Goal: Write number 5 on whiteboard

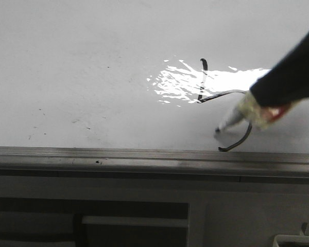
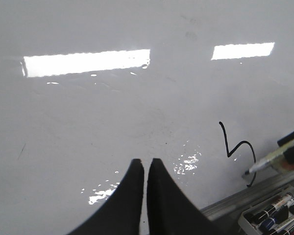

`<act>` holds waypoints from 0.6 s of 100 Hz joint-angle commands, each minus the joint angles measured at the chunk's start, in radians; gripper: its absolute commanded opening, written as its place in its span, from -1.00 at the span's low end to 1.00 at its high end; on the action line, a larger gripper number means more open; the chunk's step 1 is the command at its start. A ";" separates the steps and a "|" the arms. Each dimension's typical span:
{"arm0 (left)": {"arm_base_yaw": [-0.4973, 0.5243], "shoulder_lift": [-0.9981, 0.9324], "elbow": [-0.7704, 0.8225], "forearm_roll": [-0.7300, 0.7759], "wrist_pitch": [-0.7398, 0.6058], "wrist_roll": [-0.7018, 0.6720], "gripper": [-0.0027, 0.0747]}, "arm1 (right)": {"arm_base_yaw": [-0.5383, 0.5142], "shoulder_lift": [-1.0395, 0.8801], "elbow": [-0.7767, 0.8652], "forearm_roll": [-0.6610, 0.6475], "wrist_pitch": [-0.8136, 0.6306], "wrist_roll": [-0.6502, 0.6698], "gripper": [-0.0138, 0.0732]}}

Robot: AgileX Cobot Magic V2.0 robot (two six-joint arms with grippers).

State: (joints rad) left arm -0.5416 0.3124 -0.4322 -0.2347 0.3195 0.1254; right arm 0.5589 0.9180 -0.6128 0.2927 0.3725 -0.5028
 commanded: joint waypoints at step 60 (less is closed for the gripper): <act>0.003 0.008 -0.026 -0.016 -0.076 -0.009 -0.98 | -0.002 0.083 -0.117 -0.043 -0.213 -0.005 -0.78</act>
State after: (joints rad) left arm -0.5416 0.3124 -0.4322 -0.2363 0.3195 0.1254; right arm 0.5589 1.0089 -0.6955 0.2554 0.2495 -0.5028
